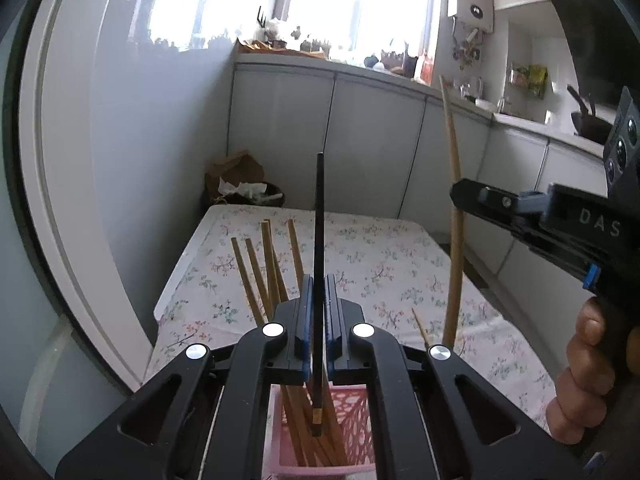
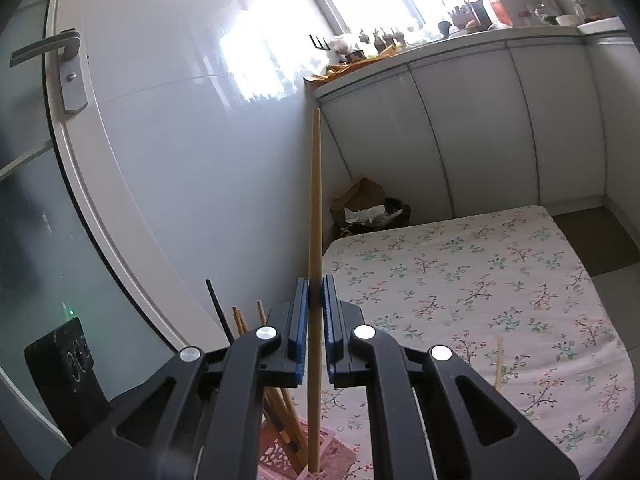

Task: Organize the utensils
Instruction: 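Carry both held chopsticks upright over the pink mesh cup, then open both tools to drop the chopsticks into the pink cup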

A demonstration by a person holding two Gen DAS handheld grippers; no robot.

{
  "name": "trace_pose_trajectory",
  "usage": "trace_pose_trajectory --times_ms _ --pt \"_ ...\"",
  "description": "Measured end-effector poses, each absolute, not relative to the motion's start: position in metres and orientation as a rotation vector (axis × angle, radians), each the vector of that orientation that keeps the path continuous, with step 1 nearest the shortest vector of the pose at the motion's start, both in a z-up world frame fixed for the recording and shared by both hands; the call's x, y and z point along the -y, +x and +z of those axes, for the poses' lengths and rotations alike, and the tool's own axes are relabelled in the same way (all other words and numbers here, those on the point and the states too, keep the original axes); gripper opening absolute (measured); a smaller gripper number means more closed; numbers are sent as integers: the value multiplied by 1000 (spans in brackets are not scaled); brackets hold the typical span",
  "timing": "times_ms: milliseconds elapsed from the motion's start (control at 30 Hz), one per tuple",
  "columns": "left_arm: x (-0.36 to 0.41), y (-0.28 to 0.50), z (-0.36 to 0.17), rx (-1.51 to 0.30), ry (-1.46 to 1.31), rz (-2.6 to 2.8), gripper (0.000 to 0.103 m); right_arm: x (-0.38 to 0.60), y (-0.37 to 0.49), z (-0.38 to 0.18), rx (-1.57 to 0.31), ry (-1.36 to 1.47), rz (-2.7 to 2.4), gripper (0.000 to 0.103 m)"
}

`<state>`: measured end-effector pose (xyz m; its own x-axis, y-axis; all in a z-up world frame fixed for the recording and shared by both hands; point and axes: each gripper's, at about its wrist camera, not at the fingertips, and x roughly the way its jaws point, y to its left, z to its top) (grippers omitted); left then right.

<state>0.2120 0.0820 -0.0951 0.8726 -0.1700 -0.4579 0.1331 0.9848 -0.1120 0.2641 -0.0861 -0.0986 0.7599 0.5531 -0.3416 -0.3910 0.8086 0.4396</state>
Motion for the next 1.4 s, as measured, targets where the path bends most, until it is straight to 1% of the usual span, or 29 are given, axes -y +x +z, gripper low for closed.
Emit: trace_pose_trajectory --times_ms 200,333,400,500,600,733,1167,1400 --pt "-89 222 -101 -598 -111 -174 4 78 265 -104 -481 358 531 7" --pt "-90 222 -98 -624 -112 -185 5 72 266 -108 -482 349 529 7" --pt "-93 221 -96 -626 -128 -192 5 68 267 -111 -487 348 534 7" --pt "-99 220 -92 -626 -152 -188 8 61 267 -114 -492 335 533 7" --pt "-107 216 -84 -596 -197 -188 8 56 267 -117 -491 323 532 7" --pt "-115 214 -77 -581 -236 -164 18 50 268 -123 -482 312 521 7" --pt "-121 217 -68 -575 -291 -125 23 21 267 -148 -436 183 486 8" --pt "-120 216 -64 -567 -296 -131 23 21 266 -161 -480 158 485 8"
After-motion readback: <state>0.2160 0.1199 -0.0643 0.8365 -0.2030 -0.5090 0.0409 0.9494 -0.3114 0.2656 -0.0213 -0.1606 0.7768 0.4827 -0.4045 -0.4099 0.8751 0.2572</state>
